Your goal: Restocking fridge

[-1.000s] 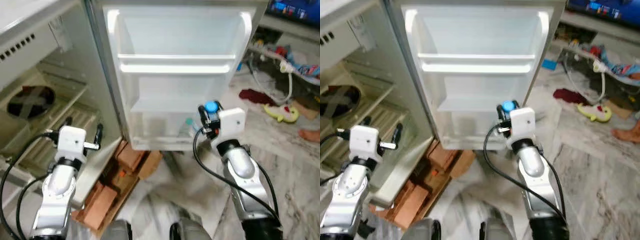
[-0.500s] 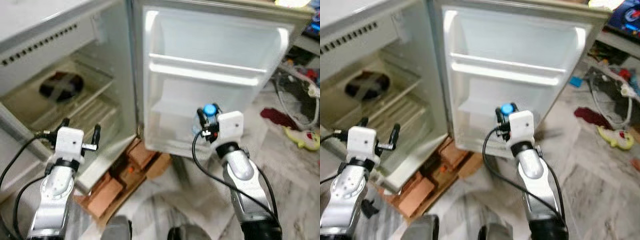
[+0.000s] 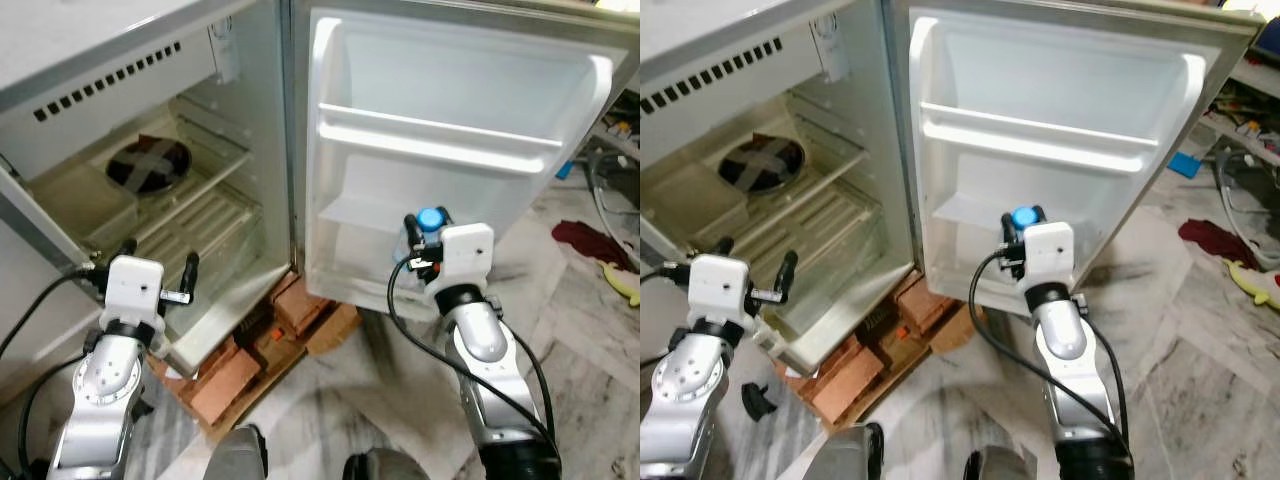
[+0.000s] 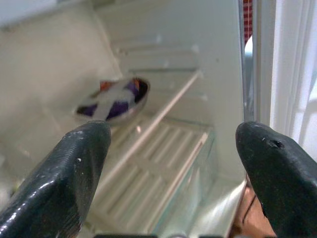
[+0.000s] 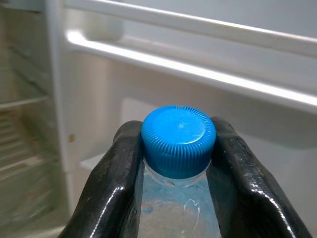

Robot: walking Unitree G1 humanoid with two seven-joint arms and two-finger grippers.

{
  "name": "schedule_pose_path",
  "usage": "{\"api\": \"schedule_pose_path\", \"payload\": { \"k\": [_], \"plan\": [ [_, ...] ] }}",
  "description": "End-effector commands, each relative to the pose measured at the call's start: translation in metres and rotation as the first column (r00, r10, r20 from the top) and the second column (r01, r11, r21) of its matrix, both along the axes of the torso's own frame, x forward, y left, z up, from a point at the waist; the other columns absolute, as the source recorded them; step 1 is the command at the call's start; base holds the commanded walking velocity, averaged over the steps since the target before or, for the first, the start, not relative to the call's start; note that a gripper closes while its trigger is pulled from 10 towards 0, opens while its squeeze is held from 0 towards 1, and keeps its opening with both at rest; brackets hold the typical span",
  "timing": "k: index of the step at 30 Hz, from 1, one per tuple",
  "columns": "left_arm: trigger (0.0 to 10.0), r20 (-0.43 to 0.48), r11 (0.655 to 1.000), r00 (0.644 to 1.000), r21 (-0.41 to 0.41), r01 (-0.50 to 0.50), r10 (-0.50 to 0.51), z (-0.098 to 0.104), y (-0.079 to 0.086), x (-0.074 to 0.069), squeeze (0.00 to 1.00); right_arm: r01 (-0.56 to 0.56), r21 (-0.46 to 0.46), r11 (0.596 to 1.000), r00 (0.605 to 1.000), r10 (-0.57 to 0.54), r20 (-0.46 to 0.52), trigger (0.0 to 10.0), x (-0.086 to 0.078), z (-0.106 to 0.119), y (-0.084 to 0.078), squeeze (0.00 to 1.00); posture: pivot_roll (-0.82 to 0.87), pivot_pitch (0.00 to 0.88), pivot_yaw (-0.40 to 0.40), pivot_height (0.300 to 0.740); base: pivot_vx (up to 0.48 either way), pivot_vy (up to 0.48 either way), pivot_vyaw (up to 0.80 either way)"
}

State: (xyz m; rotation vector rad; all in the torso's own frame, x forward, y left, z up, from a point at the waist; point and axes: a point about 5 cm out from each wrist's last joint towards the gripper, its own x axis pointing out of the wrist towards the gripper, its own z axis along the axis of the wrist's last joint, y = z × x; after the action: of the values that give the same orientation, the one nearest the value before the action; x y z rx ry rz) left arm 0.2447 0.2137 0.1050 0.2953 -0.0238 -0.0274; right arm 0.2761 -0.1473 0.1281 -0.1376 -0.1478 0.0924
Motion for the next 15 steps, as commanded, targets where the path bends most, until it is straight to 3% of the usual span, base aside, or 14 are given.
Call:
{"api": "schedule_pose_path", "payload": {
  "k": [1, 5, 9, 12, 15],
  "plan": [
    [10.0, 0.003, 1.000, 1.000, 0.014, -0.003, 0.003, 0.002, 0.004, 0.000, 0.00, 0.037, 0.004, 0.999, 0.998, -0.037, 0.050, 10.0, 0.004, 0.010, -0.005, 0.00, 0.02, 0.132, -0.032, 0.740, 0.000, 0.000, 0.00],
    [10.0, 0.004, 1.000, 1.000, 0.006, -0.023, 0.023, 0.000, 0.006, -0.003, 0.00, 0.080, 0.011, 0.997, 0.996, -0.080, 0.045, 10.0, 0.002, 0.008, -0.012, 0.00, 0.02, 0.120, -0.028, 0.740, 0.000, 0.000, 0.00],
    [10.0, -0.014, 0.999, 0.999, -0.009, -0.046, 0.046, -0.006, 0.006, -0.016, 0.00, 0.140, 0.051, 0.989, 0.990, -0.140, -0.012, 10.0, -0.012, -0.005, -0.019, 0.00, 0.00, 0.113, -0.024, 0.740, 0.000, 0.000, 0.00],
    [10.0, -0.032, 0.999, 0.999, -0.018, -0.040, 0.040, -0.009, 0.003, -0.023, 0.00, 0.178, 0.098, 0.979, 0.983, -0.173, -0.062, 10.0, -0.022, -0.012, -0.021, 0.00, 0.00, 0.123, -0.023, 0.740, 0.000, 0.000, 0.00],
    [10.0, -0.051, 0.999, 0.998, -0.023, -0.026, 0.025, -0.013, -0.001, -0.025, 0.00, 0.164, 0.082, 0.983, 0.984, -0.157, -0.085, 10.0, -0.024, -0.020, -0.019, 0.00, 0.01, 0.129, -0.015, 0.740, 0.000, 0.000, 0.00]
  ]
}}
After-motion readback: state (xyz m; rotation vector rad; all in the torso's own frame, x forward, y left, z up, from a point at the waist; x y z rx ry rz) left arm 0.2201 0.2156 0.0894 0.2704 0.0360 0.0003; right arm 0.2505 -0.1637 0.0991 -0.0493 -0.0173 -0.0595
